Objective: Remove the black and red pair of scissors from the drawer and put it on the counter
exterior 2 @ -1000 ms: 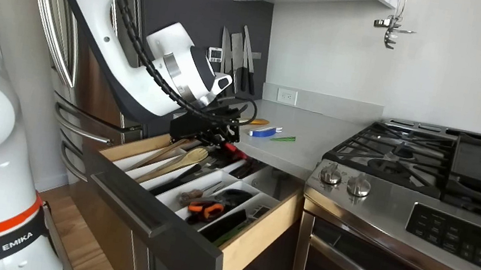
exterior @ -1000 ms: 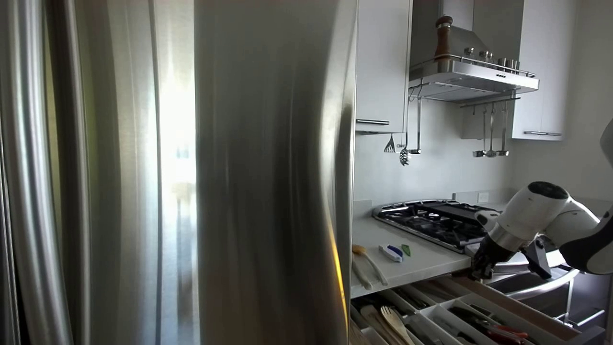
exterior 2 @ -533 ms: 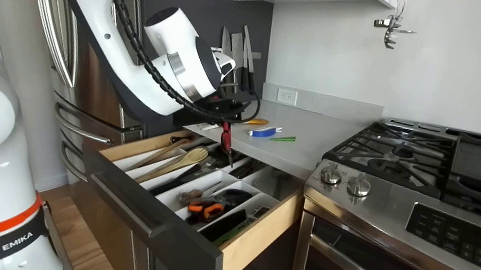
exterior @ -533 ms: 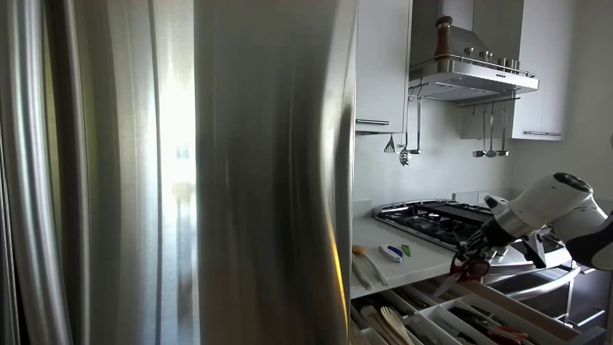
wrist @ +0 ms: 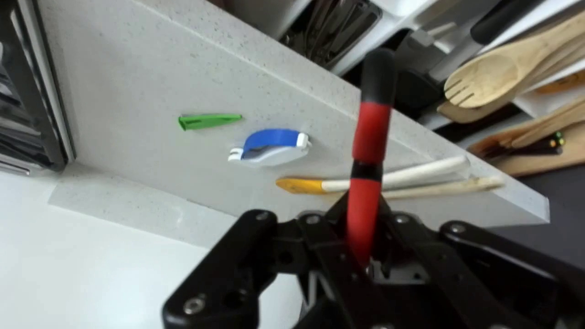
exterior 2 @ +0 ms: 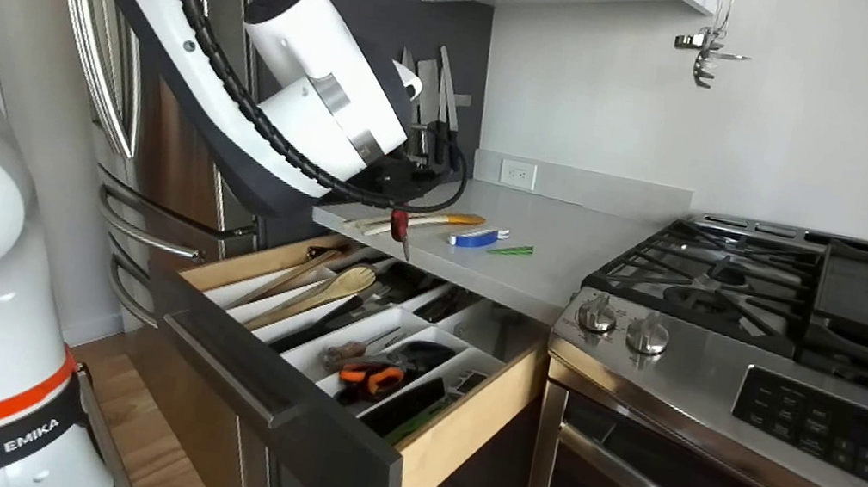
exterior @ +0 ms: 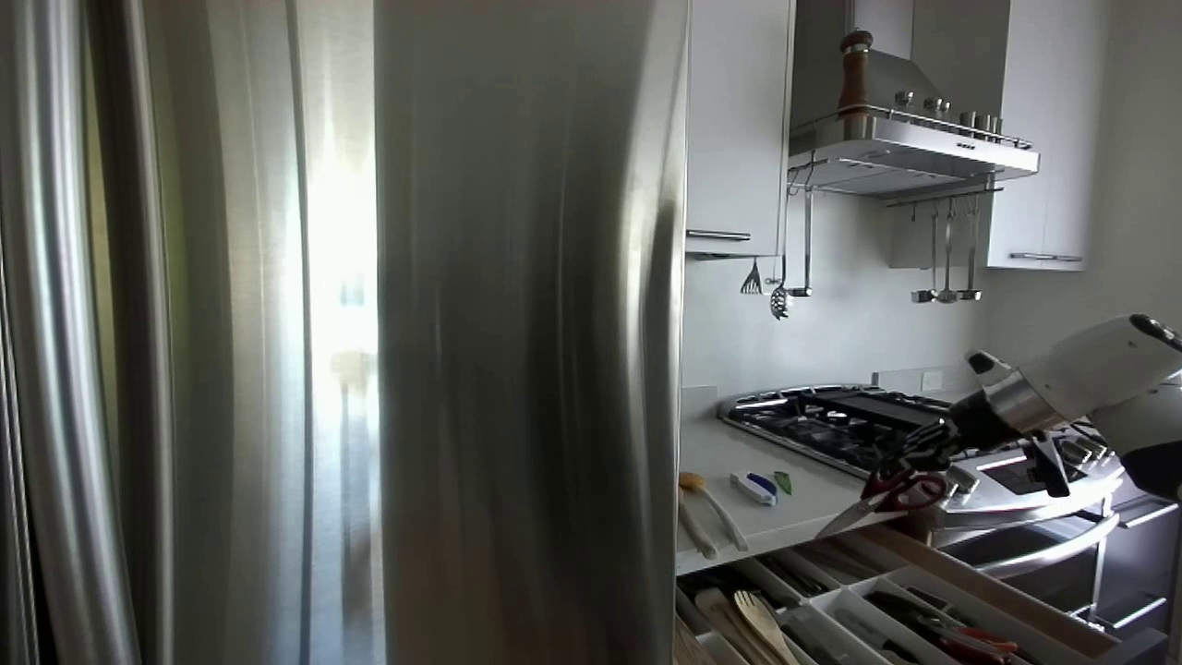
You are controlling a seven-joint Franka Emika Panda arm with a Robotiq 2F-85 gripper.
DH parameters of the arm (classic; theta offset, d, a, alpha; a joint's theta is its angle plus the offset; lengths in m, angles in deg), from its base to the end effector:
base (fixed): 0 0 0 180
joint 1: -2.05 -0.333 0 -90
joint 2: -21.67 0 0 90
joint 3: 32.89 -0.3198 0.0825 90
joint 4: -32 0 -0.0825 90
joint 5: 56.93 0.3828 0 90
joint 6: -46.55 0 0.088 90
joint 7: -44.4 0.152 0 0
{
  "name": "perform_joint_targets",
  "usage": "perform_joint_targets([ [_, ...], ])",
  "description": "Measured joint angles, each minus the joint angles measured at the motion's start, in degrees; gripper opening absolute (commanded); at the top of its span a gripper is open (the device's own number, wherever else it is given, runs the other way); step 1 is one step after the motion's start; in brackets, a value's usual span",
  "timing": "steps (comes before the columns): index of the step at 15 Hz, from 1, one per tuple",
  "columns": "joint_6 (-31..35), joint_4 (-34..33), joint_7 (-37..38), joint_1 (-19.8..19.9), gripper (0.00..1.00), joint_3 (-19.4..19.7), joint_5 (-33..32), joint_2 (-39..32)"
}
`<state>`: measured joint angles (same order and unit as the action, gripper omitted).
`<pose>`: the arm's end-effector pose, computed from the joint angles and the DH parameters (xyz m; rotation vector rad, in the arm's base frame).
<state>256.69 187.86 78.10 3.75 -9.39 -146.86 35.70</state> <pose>0.3886 -0.0114 0.3525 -2.6365 -0.9656 -1.3183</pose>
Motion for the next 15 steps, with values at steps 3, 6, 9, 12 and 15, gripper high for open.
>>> perform_joint_targets([
  [3, 9.46, -1.86, 3.76, 1.27, 0.02, 2.80, -0.56, 1.71],
  [6, 15.04, -5.38, 9.57, 1.75, 0.02, 4.97, 1.53, 2.31],
  [9, 14.72, -9.58, 15.91, 1.33, 0.06, 4.98, 7.04, 0.45],
  [12, 13.94, -12.13, 18.53, 0.39, 0.06, 4.29, 9.45, -2.25],
  [15, 13.94, -12.35, 18.90, 0.34, 0.02, 4.20, 9.56, -2.95],
])
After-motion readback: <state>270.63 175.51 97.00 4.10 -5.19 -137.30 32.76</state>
